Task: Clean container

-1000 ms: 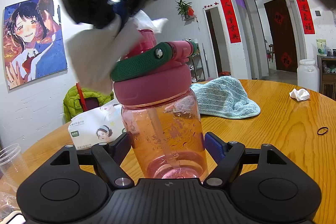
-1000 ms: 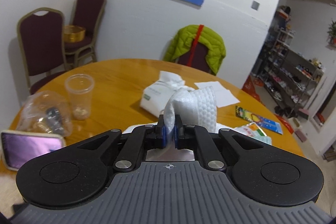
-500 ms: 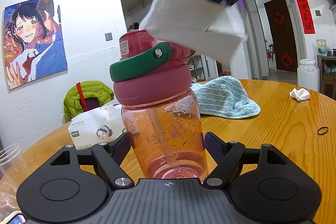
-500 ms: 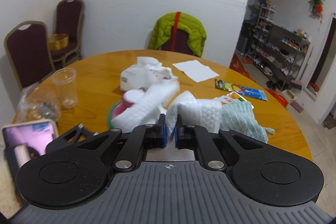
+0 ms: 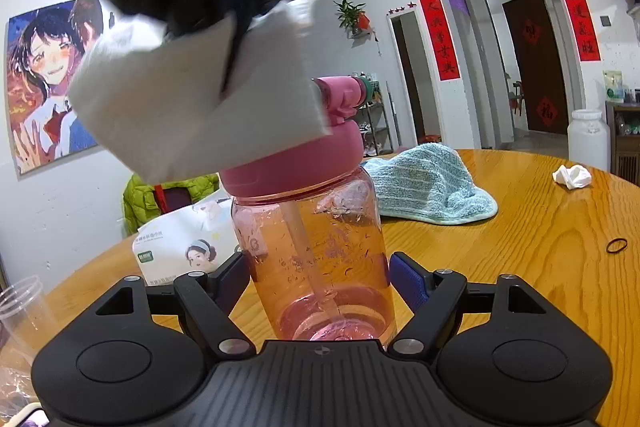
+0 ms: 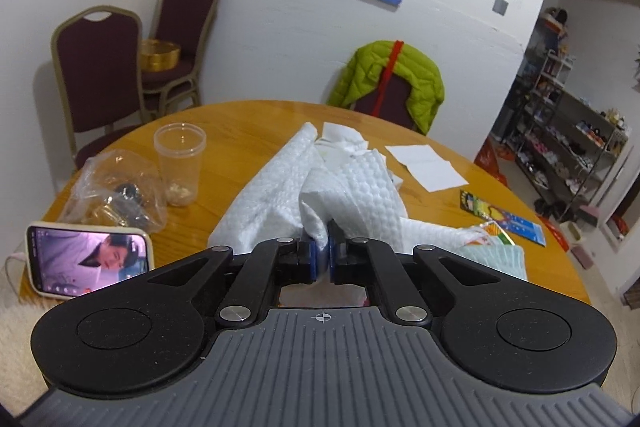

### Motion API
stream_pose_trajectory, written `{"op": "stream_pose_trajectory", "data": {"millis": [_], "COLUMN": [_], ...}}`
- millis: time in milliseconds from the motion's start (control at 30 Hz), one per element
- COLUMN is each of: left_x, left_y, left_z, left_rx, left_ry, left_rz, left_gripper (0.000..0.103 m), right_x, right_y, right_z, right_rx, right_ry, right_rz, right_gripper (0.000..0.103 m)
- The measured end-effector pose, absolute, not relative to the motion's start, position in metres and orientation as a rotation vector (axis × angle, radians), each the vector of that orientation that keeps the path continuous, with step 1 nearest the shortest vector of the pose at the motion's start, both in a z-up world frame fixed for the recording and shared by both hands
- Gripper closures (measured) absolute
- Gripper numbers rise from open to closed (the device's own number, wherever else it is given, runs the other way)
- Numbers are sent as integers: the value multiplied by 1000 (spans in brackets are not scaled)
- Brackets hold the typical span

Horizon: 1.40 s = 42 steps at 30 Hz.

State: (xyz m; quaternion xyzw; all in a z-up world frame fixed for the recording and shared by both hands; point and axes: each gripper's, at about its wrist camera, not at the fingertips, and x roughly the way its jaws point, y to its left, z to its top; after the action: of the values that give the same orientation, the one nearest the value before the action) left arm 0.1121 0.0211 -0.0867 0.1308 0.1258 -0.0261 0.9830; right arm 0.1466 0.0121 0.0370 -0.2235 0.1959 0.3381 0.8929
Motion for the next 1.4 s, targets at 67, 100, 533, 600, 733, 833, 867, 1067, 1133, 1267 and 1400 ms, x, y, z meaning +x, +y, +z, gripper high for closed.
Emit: {"op": "stream_pose_trajectory", "data": {"millis": [67,100,533,600,733,833,867,1067,1133,1267,1400], "left_x": [112,112,113,113,113,113,113,113,113,112,116], "left_y": [22,22,23,23,23,24,24,25,24,24,30], "left_z": [-87,-87,-86,-86,-86,-85,-84,-81,-79,-76,-67], "left_rx": [259,262,257,258,247,223,215,201,195,185,125], "left_ry": [254,253,257,257,258,266,267,274,275,278,279], "left_rz": [-54,-54,-50,-50,-49,-50,-50,-41,-40,-45,-60], "left_gripper": [28,28,27,27,27,22,22,18,16,14,12], "right_x": [150,152,161,157,148,146,146,159,164,170,184], "right_y": [13,13,-44,-59,-91,-117,-128,-163,-173,-188,-199], "right_z": [39,41,36,30,20,9,3,-39,-53,-81,-114], "right_rx": [-460,-453,-410,-379,-260,-120,-61,153,215,323,401], "right_ry": [402,400,428,424,416,425,435,492,508,545,604], "right_rz": [692,687,566,558,568,601,613,641,647,658,672], "right_gripper": [98,98,96,96,95,94,94,95,95,95,95]}}
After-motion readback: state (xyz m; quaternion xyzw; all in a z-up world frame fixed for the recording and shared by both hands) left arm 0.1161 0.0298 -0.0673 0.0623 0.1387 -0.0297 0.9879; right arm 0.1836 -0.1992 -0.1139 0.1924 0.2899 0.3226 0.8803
